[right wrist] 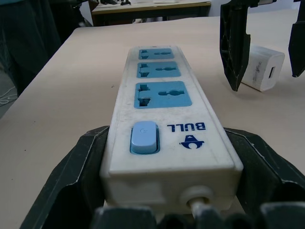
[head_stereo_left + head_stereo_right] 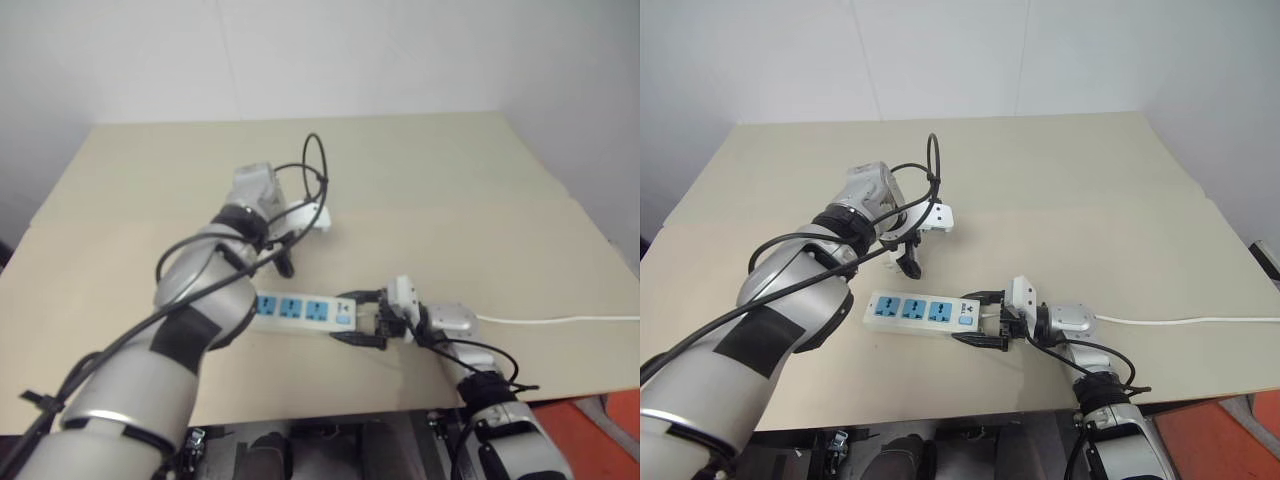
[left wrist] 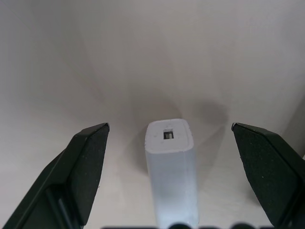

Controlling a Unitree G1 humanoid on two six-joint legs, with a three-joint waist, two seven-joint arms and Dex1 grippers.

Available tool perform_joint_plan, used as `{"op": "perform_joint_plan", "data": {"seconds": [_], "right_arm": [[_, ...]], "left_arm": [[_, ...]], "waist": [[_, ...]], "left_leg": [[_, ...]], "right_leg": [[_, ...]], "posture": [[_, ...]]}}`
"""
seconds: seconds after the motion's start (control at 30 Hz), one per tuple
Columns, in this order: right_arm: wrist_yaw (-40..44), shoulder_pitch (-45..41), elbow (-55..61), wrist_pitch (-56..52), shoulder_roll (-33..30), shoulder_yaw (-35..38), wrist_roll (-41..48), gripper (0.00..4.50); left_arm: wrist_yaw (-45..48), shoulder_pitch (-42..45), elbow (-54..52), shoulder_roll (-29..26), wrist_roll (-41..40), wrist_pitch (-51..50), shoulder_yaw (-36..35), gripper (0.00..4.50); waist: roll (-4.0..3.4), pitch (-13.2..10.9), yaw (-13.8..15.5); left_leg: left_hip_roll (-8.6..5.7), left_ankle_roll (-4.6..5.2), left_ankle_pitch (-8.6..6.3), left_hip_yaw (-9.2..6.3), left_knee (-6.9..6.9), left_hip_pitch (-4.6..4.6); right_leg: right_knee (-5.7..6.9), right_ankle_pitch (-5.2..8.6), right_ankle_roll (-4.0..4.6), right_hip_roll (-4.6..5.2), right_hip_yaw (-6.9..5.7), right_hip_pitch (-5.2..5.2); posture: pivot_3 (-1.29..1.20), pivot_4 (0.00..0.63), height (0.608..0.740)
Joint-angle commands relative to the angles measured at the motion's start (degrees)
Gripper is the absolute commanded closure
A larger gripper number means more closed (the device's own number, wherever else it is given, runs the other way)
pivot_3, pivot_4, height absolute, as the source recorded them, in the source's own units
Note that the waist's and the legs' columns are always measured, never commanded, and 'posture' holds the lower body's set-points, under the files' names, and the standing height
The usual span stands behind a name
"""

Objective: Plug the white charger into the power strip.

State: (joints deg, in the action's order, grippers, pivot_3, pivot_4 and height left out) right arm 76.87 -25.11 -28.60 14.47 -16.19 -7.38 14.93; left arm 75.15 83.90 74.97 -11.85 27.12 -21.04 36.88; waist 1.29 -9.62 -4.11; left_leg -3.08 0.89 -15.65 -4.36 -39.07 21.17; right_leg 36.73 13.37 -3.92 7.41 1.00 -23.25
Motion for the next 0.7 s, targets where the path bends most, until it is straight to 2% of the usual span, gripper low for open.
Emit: {"op": "perform_joint_plan", "data": {"seconds": [0.03,0.23,0.37,0.63,0.7], "right_arm": [[-0.14,1.49,-1.09,-1.66,0.99,-1.69,-0.37,1.09],[-0.29,1.14,-1.53,-1.50,0.94,-1.65,-0.61,1.09],[-0.56,1.35,-1.16,-1.49,0.76,-1.65,-0.78,1.09],[-1.21,1.95,-0.30,-2.01,0.29,-1.66,-0.70,1.09],[-1.29,1.94,-0.25,-1.92,0.23,-1.66,-0.72,1.09]], "left_arm": [[-0.63,0.71,-0.15,0.23,0.73,0.22,-1.15,0.00],[-2.26,0.71,0.18,0.80,0.74,-0.23,-2.23,0.00],[-3.27,0.56,0.42,1.04,1.05,-0.74,-2.50,0.87],[-2.85,0.58,0.57,1.19,1.81,-0.22,-2.39,3.49],[-2.57,0.63,0.47,0.92,2.10,0.17,-2.24,3.51]], "waist": [[0.00,0.00,0.00],[0.00,0.00,0.00],[0.00,0.00,-0.02],[0.01,0.01,0.01],[0.01,0.00,0.01]], "left_leg": [[0.00,0.00,0.00,0.00,0.00,0.00],[0.00,0.00,0.00,0.00,0.00,0.00],[0.00,0.00,0.00,0.00,0.00,0.00],[0.00,0.00,0.00,0.00,-0.01,0.00],[0.00,0.00,0.00,0.00,-0.01,0.00]], "right_leg": [[0.00,0.00,0.00,0.00,0.00,0.00],[0.00,0.00,0.00,0.00,0.00,0.00],[0.00,0.00,0.00,0.00,0.00,0.00],[0.02,0.00,0.00,0.00,0.00,0.00],[0.02,0.00,0.00,0.00,0.00,0.00]], "posture": [[0.00,0.150,0.740],[0.00,0.150,0.740],[0.00,0.150,0.740],[0.00,0.150,0.740],[0.00,0.150,0.740]]}}
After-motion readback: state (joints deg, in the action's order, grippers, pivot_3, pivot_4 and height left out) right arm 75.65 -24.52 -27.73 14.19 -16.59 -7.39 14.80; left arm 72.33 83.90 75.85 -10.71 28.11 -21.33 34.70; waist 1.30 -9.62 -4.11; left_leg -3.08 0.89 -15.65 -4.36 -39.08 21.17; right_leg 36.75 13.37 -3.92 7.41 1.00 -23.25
